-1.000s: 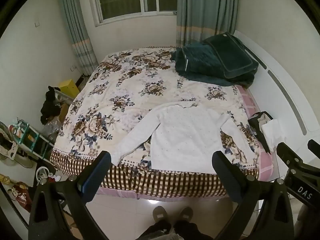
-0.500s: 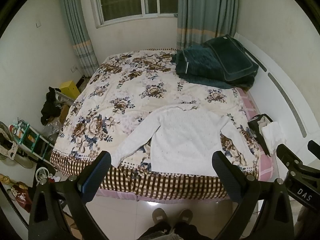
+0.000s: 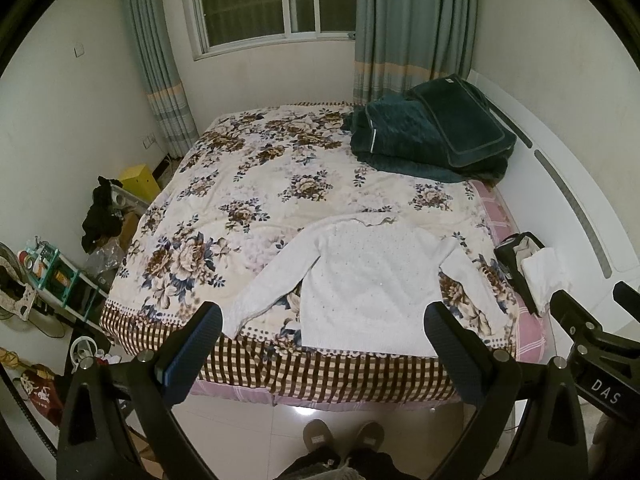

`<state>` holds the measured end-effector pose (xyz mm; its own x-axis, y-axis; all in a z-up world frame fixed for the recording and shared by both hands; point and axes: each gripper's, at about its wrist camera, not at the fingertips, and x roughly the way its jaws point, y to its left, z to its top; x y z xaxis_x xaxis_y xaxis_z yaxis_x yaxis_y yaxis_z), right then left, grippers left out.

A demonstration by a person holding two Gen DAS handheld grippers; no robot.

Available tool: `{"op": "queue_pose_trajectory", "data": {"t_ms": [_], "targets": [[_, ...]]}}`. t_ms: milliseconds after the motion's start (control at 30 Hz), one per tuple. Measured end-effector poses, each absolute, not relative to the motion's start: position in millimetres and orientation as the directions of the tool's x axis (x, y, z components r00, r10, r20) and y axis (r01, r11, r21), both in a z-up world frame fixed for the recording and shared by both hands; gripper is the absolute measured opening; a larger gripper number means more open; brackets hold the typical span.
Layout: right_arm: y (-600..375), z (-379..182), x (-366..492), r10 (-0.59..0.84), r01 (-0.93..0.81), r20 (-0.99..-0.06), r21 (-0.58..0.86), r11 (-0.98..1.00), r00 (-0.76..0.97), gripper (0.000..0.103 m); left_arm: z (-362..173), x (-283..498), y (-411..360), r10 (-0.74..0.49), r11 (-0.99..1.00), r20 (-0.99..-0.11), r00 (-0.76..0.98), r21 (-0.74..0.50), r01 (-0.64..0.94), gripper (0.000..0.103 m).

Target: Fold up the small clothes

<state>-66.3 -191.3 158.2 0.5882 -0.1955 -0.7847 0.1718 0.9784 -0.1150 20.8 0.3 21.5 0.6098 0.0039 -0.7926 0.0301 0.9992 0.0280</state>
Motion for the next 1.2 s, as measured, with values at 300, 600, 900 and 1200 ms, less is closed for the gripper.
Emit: {"op": "queue_pose_trajectory", "data": {"t_ms": [300, 600, 900, 1200], "targets": [[-191.8, 159.1, -66.3, -0.194, 0.171, -0.783, -0.114, 0.979, 0.590, 0.103, 19.5, 16.1, 0.6, 0.004, 0.999, -0.790, 0.613, 0.026, 0.028, 0.103], [-192.5, 160.4, -66.0, -0.195, 0.172, -0.782, -0.114, 0.979, 0.592, 0.103, 20.6, 16.6, 0.6, 0.003, 0.999, -0.787, 0.617, 0.026, 0.028, 0.103], [-192.6, 161.6, -66.8, -0.195, 0.172, -0.780, -0.114, 0.978, 0.594, 0.103, 19.0, 14.4, 1.0, 0.002, 0.999, -0.786, 0.618, 0.023, 0.027, 0.103], [-192.6, 163.1, -67.6, -0.194, 0.171, -0.780, -0.113, 0.979, 0.595, 0.103, 20.2, 14.5, 0.9, 0.001, 0.999, -0.785, 0.620, 0.023, 0.027, 0.103]]}}
